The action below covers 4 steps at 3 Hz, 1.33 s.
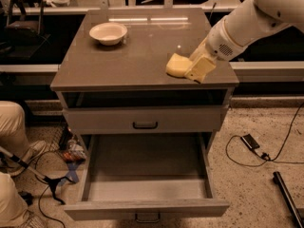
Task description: Place sponge into middle drawer
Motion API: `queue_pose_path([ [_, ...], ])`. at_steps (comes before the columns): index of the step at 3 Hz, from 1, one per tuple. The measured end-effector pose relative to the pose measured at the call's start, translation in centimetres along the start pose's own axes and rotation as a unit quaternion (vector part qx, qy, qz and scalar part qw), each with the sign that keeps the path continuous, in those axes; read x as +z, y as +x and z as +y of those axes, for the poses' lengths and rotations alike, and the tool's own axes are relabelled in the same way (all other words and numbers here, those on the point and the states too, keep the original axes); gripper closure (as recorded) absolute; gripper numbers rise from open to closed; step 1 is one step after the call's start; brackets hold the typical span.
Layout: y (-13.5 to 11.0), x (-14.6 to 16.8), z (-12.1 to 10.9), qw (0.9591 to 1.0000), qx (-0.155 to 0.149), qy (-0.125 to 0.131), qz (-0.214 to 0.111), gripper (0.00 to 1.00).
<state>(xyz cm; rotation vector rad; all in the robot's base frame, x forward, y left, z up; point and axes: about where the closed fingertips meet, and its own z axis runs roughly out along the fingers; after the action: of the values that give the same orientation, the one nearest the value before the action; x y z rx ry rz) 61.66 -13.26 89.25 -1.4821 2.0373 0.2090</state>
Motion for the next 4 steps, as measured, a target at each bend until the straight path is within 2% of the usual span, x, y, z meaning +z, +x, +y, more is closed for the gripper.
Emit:
queue_pose_path([
  [1, 0.0, 0.0, 0.0, 1.0, 0.0, 0.0, 0.0, 1.0],
  [2, 1.4, 0.7, 0.5, 0.9999, -0.003, -0.016, 0.004, 1.0],
  [3, 7.2, 3.4, 3.5, 0.998, 0.022, -0.059, 0.001, 1.0],
  [4, 12.2, 5.6, 6.0, 0.9938, 0.065, -0.09, 0.005, 1.0],
])
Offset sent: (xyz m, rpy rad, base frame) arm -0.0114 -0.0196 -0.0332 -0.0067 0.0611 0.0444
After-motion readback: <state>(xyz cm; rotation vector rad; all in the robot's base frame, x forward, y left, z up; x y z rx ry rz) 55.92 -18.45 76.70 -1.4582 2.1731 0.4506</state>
